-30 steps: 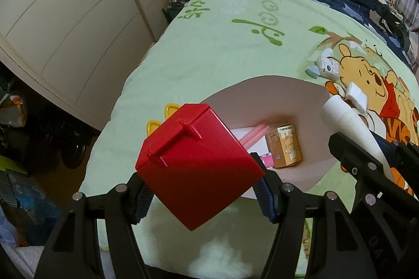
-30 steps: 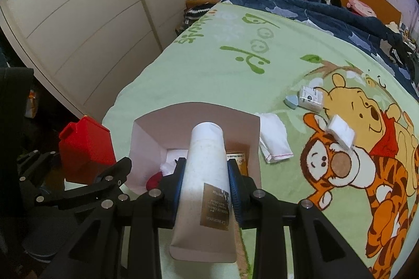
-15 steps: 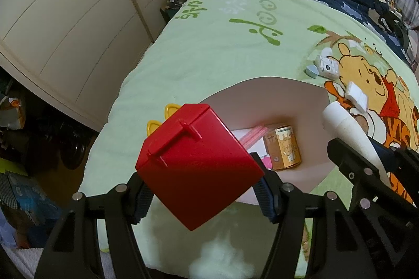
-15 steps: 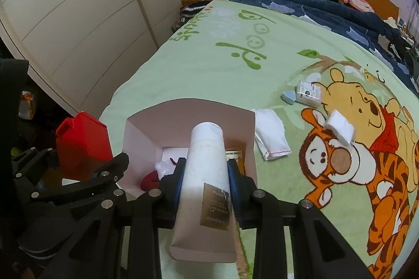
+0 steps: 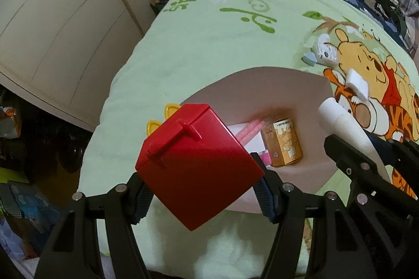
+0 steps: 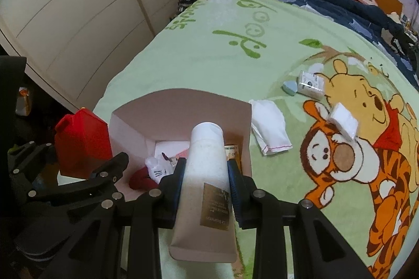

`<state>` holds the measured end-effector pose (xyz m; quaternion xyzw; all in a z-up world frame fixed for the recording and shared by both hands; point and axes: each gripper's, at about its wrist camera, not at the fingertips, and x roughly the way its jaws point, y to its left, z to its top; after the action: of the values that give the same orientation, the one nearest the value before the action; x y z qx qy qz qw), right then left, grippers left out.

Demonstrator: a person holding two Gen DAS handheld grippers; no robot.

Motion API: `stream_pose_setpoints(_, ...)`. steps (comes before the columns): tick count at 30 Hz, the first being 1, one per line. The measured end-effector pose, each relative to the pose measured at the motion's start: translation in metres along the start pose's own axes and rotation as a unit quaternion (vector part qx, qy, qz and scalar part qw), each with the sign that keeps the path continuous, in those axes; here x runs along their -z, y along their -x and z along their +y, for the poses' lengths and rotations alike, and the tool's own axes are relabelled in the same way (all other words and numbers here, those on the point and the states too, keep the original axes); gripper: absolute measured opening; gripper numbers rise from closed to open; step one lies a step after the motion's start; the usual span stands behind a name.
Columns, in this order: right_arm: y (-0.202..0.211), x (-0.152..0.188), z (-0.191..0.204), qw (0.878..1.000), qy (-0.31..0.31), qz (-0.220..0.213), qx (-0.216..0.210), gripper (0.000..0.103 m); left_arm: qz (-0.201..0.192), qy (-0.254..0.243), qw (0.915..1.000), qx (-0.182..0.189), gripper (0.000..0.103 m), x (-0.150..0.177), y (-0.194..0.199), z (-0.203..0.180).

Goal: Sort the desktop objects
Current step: 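Open both tools to drop the red box and tube into the box, then move both tools back toward the sock and wrapped pack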

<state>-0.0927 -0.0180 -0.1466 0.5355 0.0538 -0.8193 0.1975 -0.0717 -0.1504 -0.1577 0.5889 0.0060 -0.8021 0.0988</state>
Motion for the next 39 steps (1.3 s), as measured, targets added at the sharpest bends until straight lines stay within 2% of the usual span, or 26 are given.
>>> stream_pose_setpoints(10,-0.021,-0.002,-0.002,0.999,0.015,0.028,0.001,0.035,0.035,-0.013,0.9993,0.001,0.068,-0.004,-0.024,-0.003)
stream_pose_setpoints(13,-0.019,-0.004,-0.003,1.0,0.011,0.023,0.001,0.035,0.032,-0.015,0.9994,-0.001,0.071,-0.005,-0.023,-0.004)
stream_pose_setpoints(15,-0.017,-0.005,-0.006,1.0,0.005,0.018,0.002,0.035,0.034,-0.012,0.9994,0.004,0.077,-0.007,-0.023,-0.002)
stream_pose_setpoints(18,-0.012,-0.008,-0.009,1.0,0.0,0.012,0.0,0.036,0.038,-0.008,0.9992,0.013,0.081,-0.01,-0.022,-0.001)
stream_pose_setpoints(28,0.005,-0.008,-0.016,1.0,-0.008,-0.005,-0.004,0.036,0.038,-0.018,0.999,0.015,0.081,-0.011,-0.013,-0.01)
stream_pose_setpoints(39,0.052,0.003,-0.026,0.999,-0.001,-0.035,-0.007,0.036,-0.017,-0.024,0.9994,0.02,0.081,-0.007,0.042,-0.024)
